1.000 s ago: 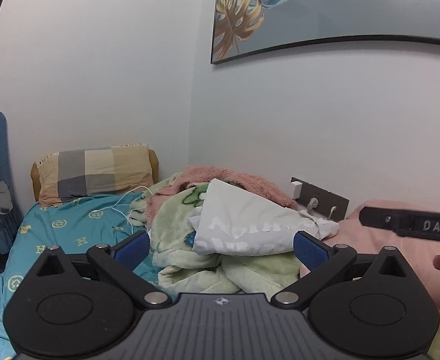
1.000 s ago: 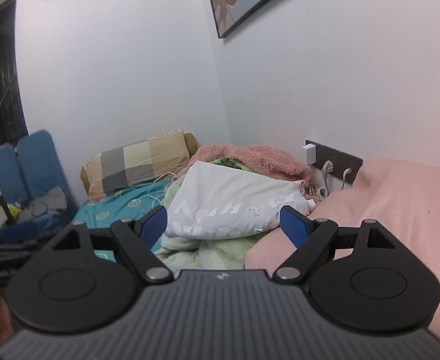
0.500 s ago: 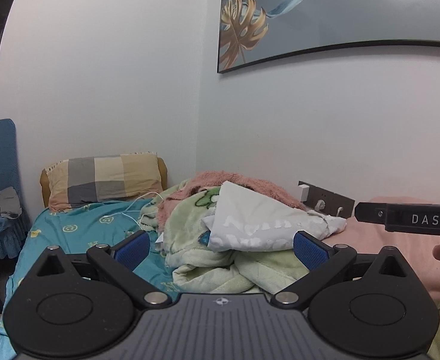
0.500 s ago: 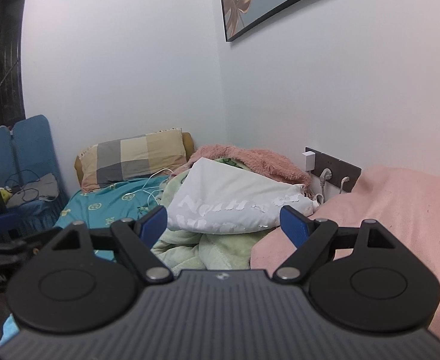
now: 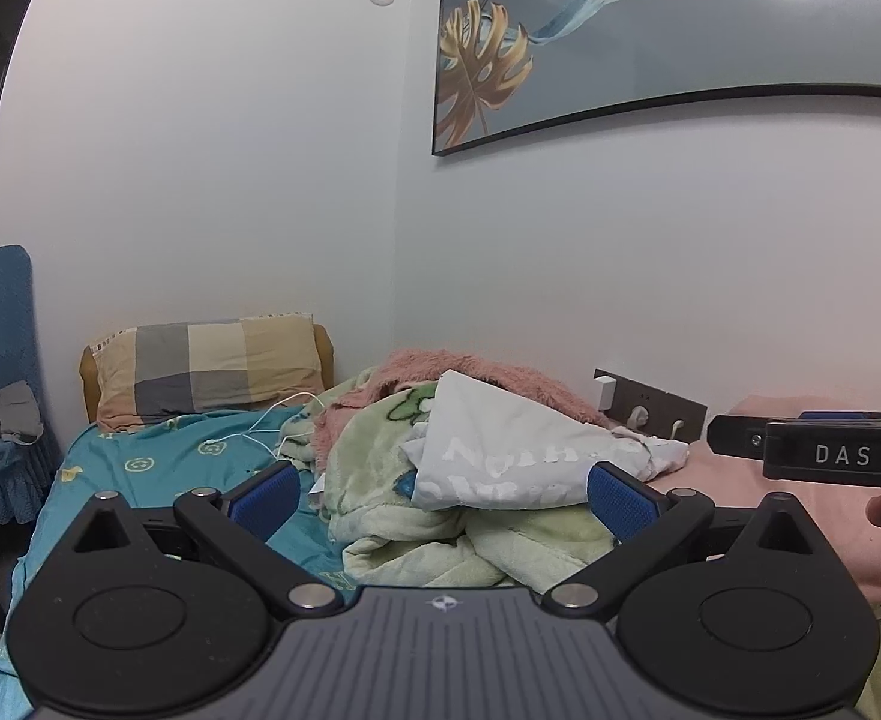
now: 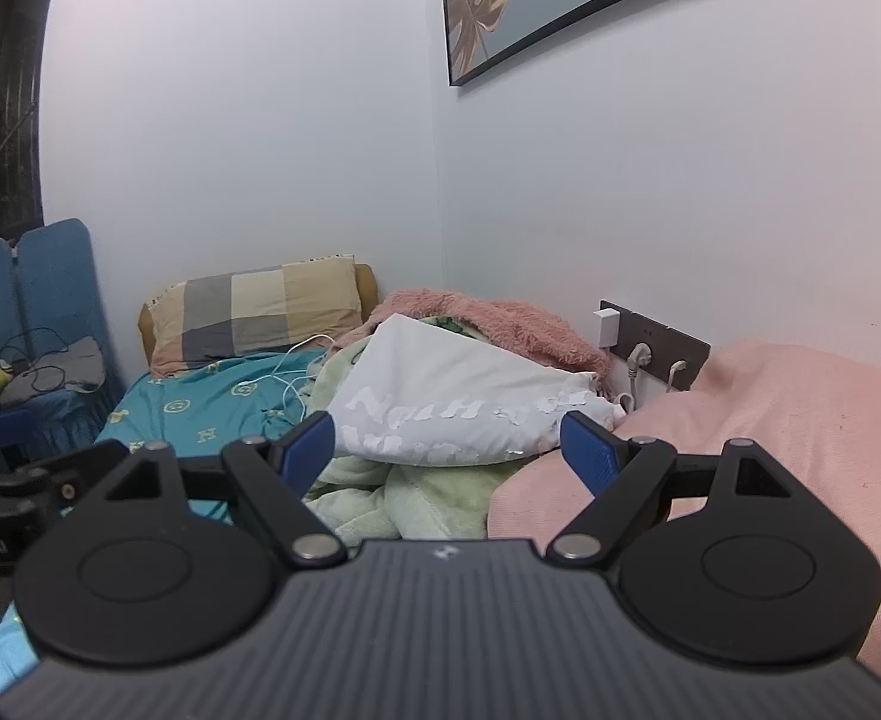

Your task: Fold clothes

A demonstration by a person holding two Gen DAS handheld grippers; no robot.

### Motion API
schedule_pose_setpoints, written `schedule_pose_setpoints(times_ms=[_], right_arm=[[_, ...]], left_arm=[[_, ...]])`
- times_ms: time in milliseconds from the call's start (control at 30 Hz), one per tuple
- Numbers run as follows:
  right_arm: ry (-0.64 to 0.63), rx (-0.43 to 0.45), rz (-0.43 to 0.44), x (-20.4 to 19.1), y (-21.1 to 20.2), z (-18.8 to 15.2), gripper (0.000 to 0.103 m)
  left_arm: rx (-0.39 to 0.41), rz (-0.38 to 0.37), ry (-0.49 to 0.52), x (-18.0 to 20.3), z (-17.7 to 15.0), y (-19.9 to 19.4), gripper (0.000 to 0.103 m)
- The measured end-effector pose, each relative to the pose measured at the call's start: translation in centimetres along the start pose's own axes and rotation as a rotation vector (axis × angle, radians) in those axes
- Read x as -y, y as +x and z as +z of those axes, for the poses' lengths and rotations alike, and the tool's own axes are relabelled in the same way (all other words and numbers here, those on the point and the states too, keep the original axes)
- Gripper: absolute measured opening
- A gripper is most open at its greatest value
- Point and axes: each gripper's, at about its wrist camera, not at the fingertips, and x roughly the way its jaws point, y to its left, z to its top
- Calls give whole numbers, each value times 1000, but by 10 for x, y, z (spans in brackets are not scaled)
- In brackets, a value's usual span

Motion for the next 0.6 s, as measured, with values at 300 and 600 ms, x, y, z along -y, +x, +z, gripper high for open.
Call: schedule_pose_setpoints(times_ms=[300,600], right_arm=[[5,8,-6,2,-5,2,84],[0,-5,-8,0,-2,-1,84]], left_arm=[[-2,3,-11,0,-3,0,103],[-5,-5,-39,-8,-1,-2,103]])
